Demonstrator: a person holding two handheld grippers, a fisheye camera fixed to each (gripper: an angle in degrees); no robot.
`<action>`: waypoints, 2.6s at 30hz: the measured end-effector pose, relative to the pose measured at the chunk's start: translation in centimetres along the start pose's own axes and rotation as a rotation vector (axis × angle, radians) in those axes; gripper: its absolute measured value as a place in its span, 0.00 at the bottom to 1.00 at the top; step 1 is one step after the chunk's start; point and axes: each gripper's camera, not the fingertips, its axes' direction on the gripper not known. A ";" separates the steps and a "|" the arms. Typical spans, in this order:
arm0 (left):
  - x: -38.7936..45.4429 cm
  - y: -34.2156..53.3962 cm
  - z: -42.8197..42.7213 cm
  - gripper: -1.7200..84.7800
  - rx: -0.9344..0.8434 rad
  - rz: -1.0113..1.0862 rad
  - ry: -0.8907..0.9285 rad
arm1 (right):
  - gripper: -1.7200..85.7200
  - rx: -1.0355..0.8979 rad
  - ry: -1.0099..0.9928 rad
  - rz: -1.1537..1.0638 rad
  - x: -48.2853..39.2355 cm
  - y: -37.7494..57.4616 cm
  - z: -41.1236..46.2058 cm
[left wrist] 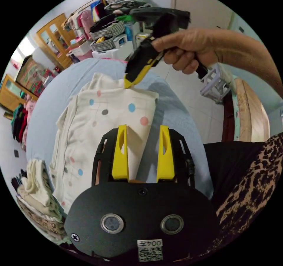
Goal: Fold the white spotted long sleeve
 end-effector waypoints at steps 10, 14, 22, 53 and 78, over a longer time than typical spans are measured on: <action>-0.5 -3.7 0.0 0.07 0.014 -0.153 -0.096 | 0.12 -0.051 0.042 -0.044 -2.5 -2.0 -0.7; -1.6 -2.7 -1.4 0.05 0.068 -0.206 -0.027 | 0.28 -0.043 -0.223 0.098 1.2 -2.7 -0.1; -2.1 -2.2 -2.1 0.05 0.071 -0.214 -0.013 | 0.21 -0.159 -0.382 0.099 1.8 -3.2 5.4; -6.3 31.2 -9.8 0.03 0.037 -0.714 -0.073 | 0.09 0.017 -0.114 -0.425 -30.5 3.4 12.6; -7.8 52.6 -14.0 0.09 0.082 -1.021 0.016 | 0.15 -0.054 0.260 -0.917 -47.5 11.1 31.7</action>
